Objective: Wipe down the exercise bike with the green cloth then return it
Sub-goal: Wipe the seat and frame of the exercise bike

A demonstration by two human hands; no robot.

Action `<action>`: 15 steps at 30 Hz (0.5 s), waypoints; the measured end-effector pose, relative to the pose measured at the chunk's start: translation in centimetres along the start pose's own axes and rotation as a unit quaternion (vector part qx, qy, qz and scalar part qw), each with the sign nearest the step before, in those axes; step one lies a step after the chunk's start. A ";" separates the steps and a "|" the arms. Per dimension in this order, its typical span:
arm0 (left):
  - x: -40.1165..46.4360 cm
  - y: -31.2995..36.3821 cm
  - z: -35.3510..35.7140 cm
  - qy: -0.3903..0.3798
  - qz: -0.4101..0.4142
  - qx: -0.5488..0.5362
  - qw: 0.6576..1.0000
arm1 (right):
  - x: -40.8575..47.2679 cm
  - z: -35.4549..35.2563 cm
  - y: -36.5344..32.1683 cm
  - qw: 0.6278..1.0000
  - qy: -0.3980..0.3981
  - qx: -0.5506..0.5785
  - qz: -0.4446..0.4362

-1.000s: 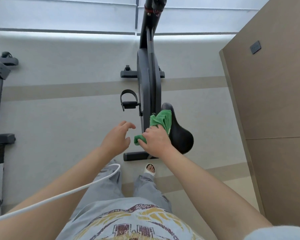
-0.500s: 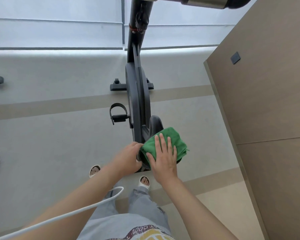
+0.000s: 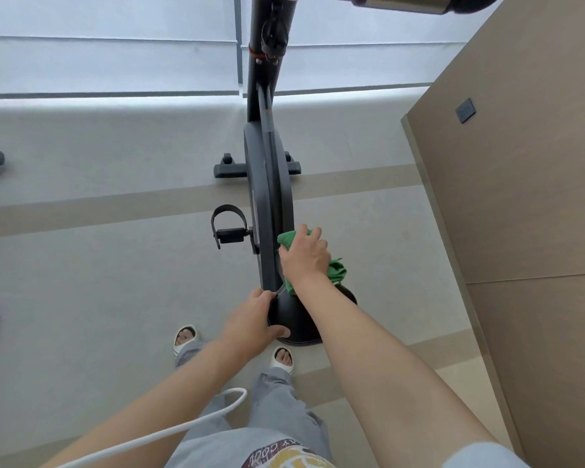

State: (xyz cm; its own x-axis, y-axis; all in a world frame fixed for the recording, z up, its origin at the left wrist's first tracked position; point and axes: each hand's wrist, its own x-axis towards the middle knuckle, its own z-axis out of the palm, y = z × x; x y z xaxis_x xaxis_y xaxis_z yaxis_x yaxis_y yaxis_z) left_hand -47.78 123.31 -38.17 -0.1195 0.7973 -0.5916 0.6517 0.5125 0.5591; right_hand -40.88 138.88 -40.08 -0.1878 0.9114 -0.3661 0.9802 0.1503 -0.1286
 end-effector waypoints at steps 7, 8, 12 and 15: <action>0.1 0.8 0.4 0.018 -0.024 0.048 0.998 | 4.5 -1.1 -2.3 0.998 -0.057 -0.005 0.010; 0.2 0.8 0.5 0.019 -0.024 0.049 0.998 | 4.9 -1.1 -2.4 0.998 -0.064 -0.003 0.013; 0.2 0.8 0.5 0.027 -0.027 0.051 0.998 | 4.9 -1.7 -2.5 0.998 -0.065 0.010 0.011; -0.1 0.7 0.6 0.028 -0.029 0.055 0.998 | 3.5 -1.7 -1.4 0.997 -0.056 0.050 0.005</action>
State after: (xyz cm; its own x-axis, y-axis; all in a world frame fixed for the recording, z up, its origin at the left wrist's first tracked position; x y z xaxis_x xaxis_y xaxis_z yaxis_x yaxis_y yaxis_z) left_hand -46.83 123.44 -38.08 -0.1991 0.7861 -0.5851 0.7208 0.5220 0.4561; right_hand -42.84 142.52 -39.66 -0.1890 0.8633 -0.4679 0.9721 0.0971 -0.2136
